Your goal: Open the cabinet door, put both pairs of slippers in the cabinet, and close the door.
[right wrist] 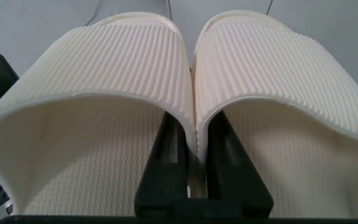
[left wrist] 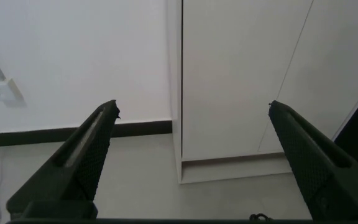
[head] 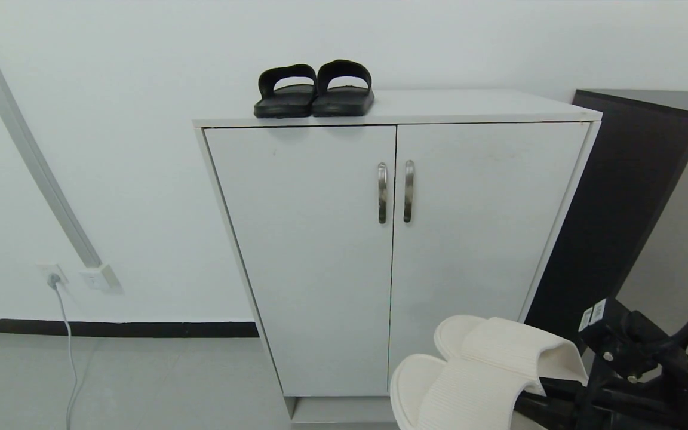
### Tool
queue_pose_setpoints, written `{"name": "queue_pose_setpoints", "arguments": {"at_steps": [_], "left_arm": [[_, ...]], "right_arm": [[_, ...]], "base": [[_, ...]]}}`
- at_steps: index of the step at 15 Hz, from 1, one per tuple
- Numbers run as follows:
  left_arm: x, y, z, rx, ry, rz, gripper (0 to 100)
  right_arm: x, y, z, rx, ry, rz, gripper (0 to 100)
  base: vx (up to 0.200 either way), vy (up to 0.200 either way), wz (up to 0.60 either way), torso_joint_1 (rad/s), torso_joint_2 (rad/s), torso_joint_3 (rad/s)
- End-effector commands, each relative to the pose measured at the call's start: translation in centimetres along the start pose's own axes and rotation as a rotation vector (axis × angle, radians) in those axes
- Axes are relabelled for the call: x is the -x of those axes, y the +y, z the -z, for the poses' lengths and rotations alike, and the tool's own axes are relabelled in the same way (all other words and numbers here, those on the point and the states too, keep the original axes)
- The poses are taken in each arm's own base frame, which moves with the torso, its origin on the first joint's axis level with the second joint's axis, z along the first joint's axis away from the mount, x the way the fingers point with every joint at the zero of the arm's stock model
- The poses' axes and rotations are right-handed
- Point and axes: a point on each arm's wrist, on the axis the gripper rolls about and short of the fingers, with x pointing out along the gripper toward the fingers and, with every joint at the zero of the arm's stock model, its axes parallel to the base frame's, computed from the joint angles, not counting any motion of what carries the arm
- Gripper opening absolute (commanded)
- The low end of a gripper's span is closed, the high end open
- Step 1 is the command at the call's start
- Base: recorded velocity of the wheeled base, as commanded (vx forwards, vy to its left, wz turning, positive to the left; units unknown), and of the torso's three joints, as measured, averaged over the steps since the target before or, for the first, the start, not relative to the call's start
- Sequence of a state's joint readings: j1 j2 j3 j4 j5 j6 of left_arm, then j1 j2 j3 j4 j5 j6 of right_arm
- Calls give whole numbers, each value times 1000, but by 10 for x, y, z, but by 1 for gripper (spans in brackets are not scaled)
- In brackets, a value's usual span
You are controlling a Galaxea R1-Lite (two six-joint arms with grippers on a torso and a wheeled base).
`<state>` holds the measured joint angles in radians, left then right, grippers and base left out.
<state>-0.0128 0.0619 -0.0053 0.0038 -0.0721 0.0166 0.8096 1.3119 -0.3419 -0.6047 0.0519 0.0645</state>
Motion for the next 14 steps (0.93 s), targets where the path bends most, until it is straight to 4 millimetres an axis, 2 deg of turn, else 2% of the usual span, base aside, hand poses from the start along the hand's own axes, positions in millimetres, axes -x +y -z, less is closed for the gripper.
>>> {"name": "queue_pose_setpoints", "arguments": {"at_steps": [1, 3, 5, 8, 9, 10, 11, 14], "left_arm": [[0, 0, -23, 3, -7, 22, 100], [-10, 0, -58, 29, 34, 73, 100], [-36, -1, -79, 49, 125, 202, 100], [-83, -1, -98, 50, 151, 319, 100], [-90, -2, -102, 46, 144, 348, 100], [-108, -8, -107, 36, 144, 412, 100], [-116, -12, -109, 29, 133, 448, 100], [-159, -37, -128, 9, 99, 590, 100]], "right_arm": [[-1, 0, 0, 0, 1, 0, 0], [-1, 0, 0, 0, 0, -1, 0], [0, 0, 1, 1, 3, -2, 0], [-3, 0, 2, 0, 14, -1, 0], [-3, 0, 3, 0, 17, -1, 0], [-3, 0, 2, 0, 14, -1, 0], [-3, 0, 2, 2, 12, -3, 0], [-2, 0, 2, 15, 11, -1, 0]], "base": [[0, 0, 0, 0, 0, 0], [0, 0, 0, -12, 163, 125], [0, 0, 0, 1, 30, 25], [0, 0, 0, 0, 0, 0], [0, 0, 0, 0, 0, 0], [0, 0, 0, 0, 0, 0], [0, 0, 0, 0, 0, 0], [0, 0, 0, 0, 0, 0]]}}
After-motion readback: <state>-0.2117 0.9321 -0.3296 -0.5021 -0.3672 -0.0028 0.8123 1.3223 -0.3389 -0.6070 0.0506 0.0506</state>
